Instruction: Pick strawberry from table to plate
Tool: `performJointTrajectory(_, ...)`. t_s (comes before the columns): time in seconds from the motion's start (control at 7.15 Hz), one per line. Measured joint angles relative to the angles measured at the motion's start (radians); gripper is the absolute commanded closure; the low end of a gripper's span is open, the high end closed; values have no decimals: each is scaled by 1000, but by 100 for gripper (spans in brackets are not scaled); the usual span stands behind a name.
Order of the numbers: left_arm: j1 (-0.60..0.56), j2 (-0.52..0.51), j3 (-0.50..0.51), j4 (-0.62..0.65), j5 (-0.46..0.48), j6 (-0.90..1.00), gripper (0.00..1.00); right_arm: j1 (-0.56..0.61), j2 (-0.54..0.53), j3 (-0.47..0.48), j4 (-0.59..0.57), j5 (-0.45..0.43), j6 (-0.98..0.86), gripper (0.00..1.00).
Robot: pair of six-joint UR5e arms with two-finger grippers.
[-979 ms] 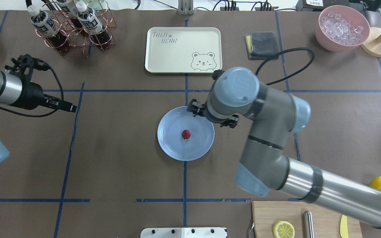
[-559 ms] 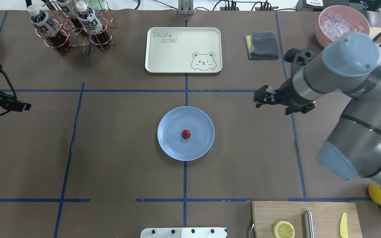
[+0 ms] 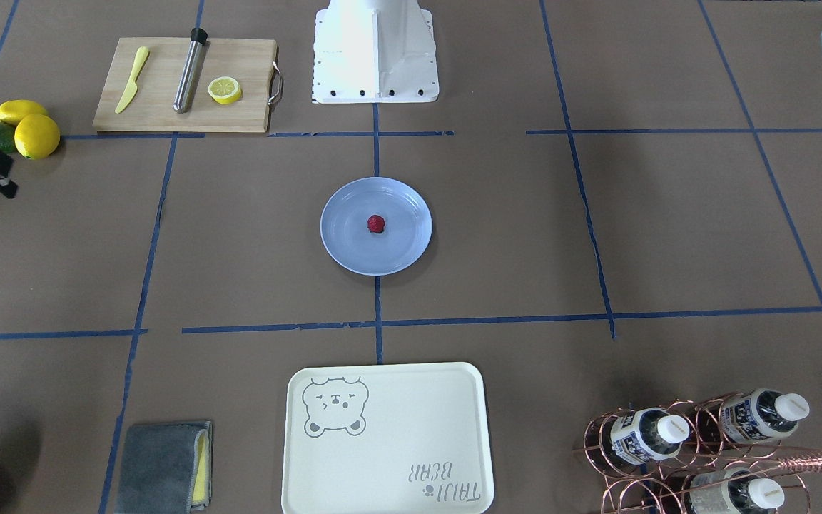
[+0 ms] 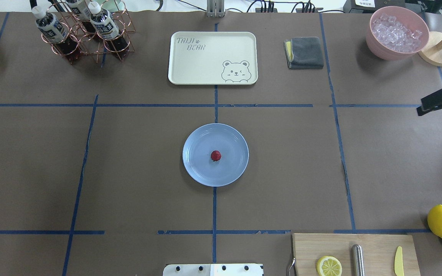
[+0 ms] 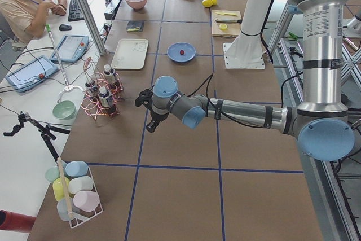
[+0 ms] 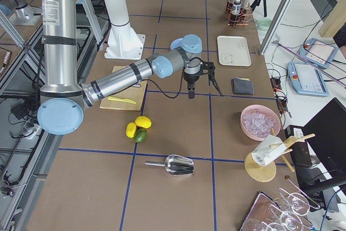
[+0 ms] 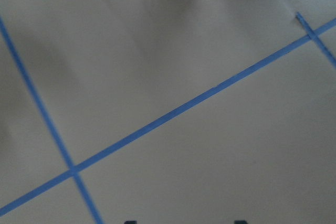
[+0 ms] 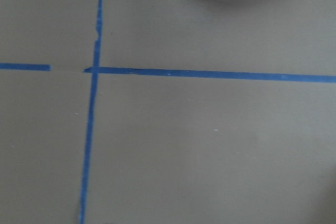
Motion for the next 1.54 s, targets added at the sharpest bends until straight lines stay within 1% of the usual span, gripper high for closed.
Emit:
performJointTrajectory(0.14, -68, -3, -4, 104, -7, 73, 0, 83, -66, -13, 0, 30, -136, 0)
performJointTrajectory(0.28, -105, -12, -21, 229, -8, 103, 0, 139, -123, -18, 1, 43, -232, 0)
performJointTrajectory(0.42, -121, -24, -46, 353, -7, 112, 0, 171, -159, -25, 3, 49, -286, 0)
performJointTrajectory(0.56, -128, -28, -61, 434, -8, 111, 0, 184, -176, -38, 7, 52, -307, 0)
performJointTrajectory(0.7, -130, -21, -65, 472, -11, 107, 0, 188, -181, -52, 10, 53, -313, 0)
performJointTrajectory(0.84, -130, -7, -65, 484, -27, 101, 0, 189, -183, -59, 12, 54, -315, 0)
performJointTrajectory(1.12, -131, 7, -61, 482, -64, 96, 0, 190, -184, -61, 14, 54, -316, 0)
performJointTrajectory(1.54, -130, 10, -60, 480, -72, 100, 0, 190, -182, -64, 13, 54, -307, 0)
